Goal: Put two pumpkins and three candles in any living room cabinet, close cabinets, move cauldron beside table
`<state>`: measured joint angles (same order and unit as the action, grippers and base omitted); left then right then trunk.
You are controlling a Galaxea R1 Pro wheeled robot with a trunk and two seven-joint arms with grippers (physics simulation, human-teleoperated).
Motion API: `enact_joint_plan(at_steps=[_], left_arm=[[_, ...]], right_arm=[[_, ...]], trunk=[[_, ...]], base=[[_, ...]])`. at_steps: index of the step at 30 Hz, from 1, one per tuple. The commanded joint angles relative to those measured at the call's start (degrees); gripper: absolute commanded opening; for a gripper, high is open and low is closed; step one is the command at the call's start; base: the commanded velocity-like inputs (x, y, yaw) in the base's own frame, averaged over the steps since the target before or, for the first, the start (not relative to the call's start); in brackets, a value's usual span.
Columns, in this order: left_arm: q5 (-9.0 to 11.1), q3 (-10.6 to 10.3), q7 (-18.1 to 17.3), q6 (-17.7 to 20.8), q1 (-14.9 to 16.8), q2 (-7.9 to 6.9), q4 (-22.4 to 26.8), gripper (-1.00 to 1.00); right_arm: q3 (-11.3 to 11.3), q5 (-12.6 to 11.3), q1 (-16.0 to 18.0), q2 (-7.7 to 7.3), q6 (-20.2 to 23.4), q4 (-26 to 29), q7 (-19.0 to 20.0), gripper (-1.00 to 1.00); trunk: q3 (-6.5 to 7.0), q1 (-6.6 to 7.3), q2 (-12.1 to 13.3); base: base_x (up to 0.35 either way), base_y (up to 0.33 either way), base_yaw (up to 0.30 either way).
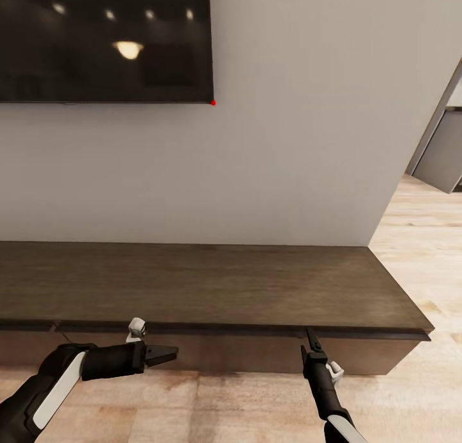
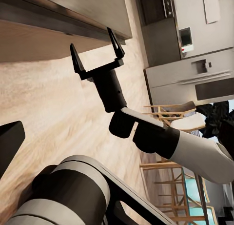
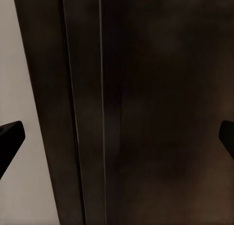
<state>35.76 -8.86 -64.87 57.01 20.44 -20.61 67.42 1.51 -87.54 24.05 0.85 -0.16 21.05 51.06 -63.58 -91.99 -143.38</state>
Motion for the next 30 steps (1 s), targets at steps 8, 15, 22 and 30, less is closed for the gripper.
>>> enact_joint_plan(at_steps=[8, 15, 22, 30], left_arm=[[0.19, -0.10, -0.03, 0.30, 0.04, -0.05, -0.01, 1.00], [0.19, -0.10, -0.07, 0.30, 0.04, -0.05, -0.01, 1.00], [0.19, -0.10, -0.05, 0.30, 0.04, -0.05, -0.01, 1.00], [0.19, -0.10, -0.07, 0.30, 0.04, -0.05, -0.01, 1.00]], right_arm=[[0.16, -0.04, 0.03, 0.03, 0.01, -0.04, -0.01, -1.00], [0.16, -0.08, 0.03, 0.03, -0.02, -0.04, -0.04, -1.00], [0.16, -0.08, 0.03, 0.03, -0.02, -0.04, -0.04, -1.00], [0.16, -0.08, 0.03, 0.03, -0.02, -0.04, -0.01, -1.00]], trunk=[[-0.05, 0.01, -0.02], [-0.05, 0.01, -0.02], [-0.05, 0.01, -0.02], [-0.05, 0.01, -0.02]], base=[[0.000, 0.000, 0.000], [0.000, 0.000, 0.000], [0.000, 0.000, 0.000], [-0.014, 0.000, 0.000]])
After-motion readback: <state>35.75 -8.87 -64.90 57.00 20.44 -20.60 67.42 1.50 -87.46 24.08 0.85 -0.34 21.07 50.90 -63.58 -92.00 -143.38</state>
